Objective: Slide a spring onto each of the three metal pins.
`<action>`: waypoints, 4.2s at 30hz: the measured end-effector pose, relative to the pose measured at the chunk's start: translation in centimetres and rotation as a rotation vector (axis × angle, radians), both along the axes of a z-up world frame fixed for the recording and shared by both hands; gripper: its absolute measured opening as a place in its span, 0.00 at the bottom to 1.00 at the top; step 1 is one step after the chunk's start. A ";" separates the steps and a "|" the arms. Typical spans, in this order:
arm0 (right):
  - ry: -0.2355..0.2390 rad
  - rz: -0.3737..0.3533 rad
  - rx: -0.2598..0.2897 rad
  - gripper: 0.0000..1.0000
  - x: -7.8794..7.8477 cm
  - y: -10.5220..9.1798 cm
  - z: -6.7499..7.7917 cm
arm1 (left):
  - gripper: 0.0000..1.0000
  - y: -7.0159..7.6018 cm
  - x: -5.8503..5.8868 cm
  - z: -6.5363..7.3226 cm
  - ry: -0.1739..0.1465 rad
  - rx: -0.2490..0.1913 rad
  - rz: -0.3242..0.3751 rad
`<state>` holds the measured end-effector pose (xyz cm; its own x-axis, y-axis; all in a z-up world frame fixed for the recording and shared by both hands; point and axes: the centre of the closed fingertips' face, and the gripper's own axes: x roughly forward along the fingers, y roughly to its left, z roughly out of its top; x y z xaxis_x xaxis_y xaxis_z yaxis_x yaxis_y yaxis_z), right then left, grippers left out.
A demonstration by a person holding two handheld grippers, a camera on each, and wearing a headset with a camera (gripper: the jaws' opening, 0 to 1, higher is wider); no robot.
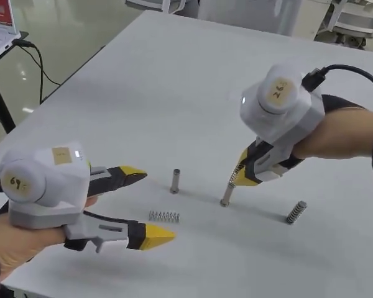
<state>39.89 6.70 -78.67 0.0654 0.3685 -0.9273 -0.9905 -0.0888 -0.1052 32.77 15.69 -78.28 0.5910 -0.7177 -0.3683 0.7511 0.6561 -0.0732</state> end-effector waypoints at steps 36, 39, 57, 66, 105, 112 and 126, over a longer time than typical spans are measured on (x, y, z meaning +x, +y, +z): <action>0.062 -0.038 -0.047 0.13 0.9 0.0 -5.8 | 0.68 0.2 0.0 -0.5 0.013 0.019 0.005; 0.072 -0.046 -0.050 0.13 0.9 -0.1 -6.2 | 0.68 0.3 -0.1 -0.5 0.014 0.020 0.007; 0.073 -0.063 -0.010 0.20 0.9 0.1 -5.4 | 0.68 0.4 -0.1 -0.3 0.009 0.021 0.013; 0.052 -0.006 0.042 0.22 -0.5 2.4 -3.0 | 0.68 0.3 -0.1 -0.3 0.008 0.029 0.009; 0.117 0.122 0.030 0.15 -5.6 8.5 -7.7 | 0.67 1.7 -0.8 -0.6 0.022 0.050 0.038; 0.106 0.137 0.017 0.13 -5.6 8.3 -8.0 | 0.66 1.9 -0.9 -0.7 0.022 0.051 0.043; 0.100 0.146 0.050 0.13 -6.4 7.2 -4.9 | 0.64 0.9 -0.9 -0.6 0.021 0.057 0.019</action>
